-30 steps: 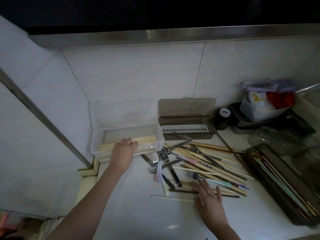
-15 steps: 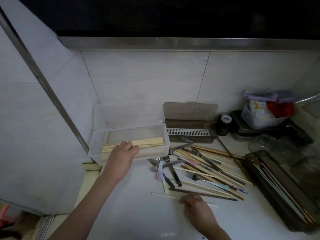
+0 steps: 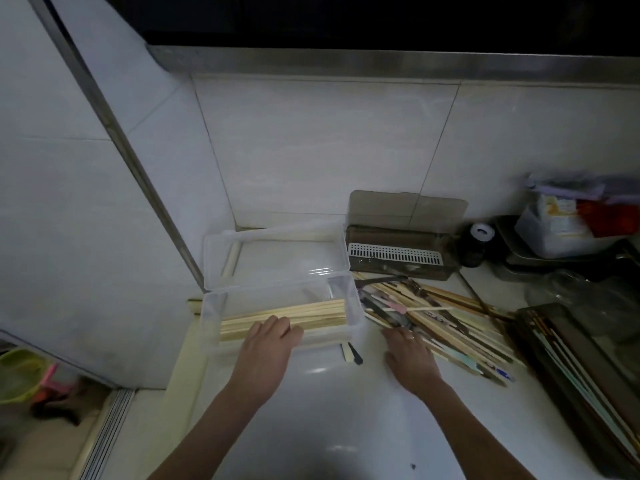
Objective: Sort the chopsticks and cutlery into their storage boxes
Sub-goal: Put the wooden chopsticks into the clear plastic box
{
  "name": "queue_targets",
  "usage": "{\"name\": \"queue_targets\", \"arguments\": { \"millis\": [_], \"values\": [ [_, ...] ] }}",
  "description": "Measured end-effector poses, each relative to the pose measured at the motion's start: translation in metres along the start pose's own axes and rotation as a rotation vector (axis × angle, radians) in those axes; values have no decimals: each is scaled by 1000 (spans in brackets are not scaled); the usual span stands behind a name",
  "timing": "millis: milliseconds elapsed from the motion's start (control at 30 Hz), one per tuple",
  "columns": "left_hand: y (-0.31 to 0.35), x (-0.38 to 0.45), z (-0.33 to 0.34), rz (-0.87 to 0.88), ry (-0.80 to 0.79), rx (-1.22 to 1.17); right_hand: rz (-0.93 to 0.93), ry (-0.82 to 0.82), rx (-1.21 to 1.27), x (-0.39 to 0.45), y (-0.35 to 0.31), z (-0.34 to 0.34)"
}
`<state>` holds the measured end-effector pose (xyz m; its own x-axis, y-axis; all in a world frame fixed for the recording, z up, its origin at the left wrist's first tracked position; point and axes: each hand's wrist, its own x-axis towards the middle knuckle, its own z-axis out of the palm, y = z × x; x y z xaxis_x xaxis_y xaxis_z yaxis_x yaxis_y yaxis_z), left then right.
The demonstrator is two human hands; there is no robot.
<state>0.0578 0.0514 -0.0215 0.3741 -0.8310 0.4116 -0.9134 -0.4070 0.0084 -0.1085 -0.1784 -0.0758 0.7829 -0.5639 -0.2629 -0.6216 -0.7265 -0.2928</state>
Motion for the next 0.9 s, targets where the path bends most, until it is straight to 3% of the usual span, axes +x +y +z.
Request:
{"name": "queue_targets", "arguments": {
  "millis": [400,467,633,767,900],
  "values": [
    [40,-45,17,-11,-51,-62,102,0,-66,6,9,-18],
    [39,-51,17,-43,-37,-49,-20,46,-26,1,5,-12],
    [26,-60,6,-57,-25,11,-384,-107,-79,-3,-29,12],
    [21,-63,1,-62,-48,49,-506,-169,-280,2,-44,23],
    [24,-68,5,-58,-70,42,-496,-153,-412,4,-39,23]
  ]
}}
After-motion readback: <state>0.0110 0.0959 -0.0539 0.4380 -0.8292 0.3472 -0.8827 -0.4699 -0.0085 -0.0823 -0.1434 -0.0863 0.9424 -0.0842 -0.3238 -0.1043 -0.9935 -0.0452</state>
